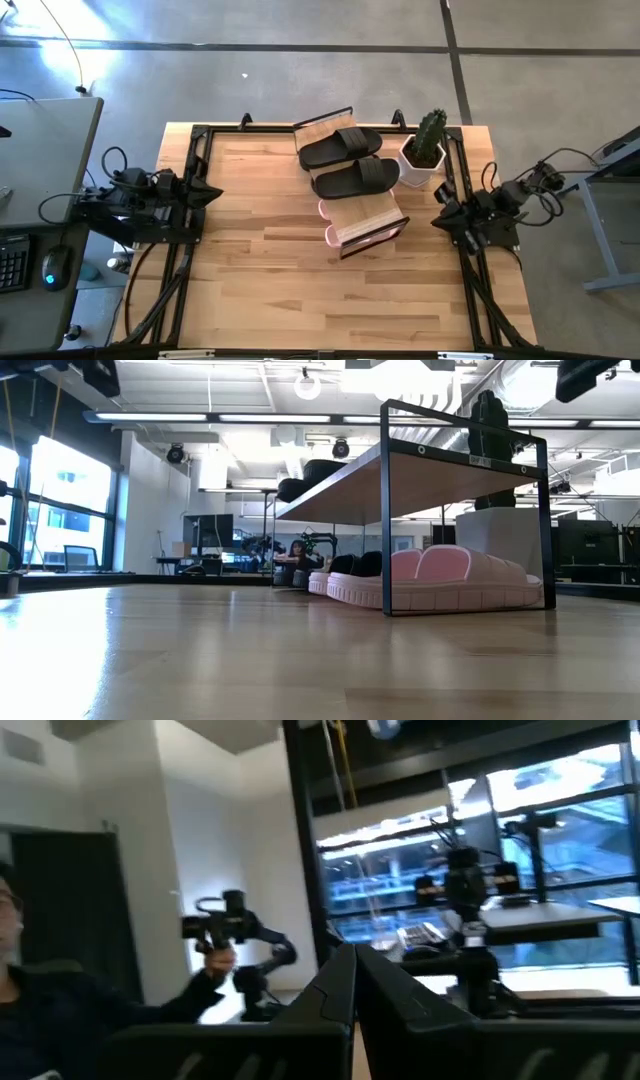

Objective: Pick and place slides into the shelf
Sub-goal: Return to Home Position

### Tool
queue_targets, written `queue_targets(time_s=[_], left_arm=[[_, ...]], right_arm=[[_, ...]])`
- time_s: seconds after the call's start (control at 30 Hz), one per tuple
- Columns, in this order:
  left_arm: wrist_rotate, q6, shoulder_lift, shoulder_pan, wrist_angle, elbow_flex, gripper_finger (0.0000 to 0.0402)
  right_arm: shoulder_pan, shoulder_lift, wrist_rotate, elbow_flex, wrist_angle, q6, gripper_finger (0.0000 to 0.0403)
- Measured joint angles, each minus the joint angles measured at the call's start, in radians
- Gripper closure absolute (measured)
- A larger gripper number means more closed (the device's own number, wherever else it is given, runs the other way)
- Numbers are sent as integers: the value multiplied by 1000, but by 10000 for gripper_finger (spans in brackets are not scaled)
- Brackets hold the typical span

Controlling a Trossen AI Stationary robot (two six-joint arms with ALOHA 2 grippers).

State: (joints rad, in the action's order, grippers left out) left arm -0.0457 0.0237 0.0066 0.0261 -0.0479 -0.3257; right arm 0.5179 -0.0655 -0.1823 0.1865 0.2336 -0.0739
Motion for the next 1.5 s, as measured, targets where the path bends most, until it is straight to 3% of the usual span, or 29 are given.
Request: queue_targets(time_s=[0.23,0.8,1.07,1.33,1.5], left_arm=[[16,-4,1,0,-19,31,401],[9,-62,0,0,55,191,401],[5,-58,0,0,-32,191,401],[-92,11,0,0,-101,191,401],[-98,9,0,0,-144,191,401]], right_arm=[[2,60,64,-28,21,60,403],[2,55,17,-176,145,-24,403],[2,54,-8,-177,41,-26,403],[2,54,-93,-177,-105,-49,403],[2,54,-107,-178,-117,-78,403]])
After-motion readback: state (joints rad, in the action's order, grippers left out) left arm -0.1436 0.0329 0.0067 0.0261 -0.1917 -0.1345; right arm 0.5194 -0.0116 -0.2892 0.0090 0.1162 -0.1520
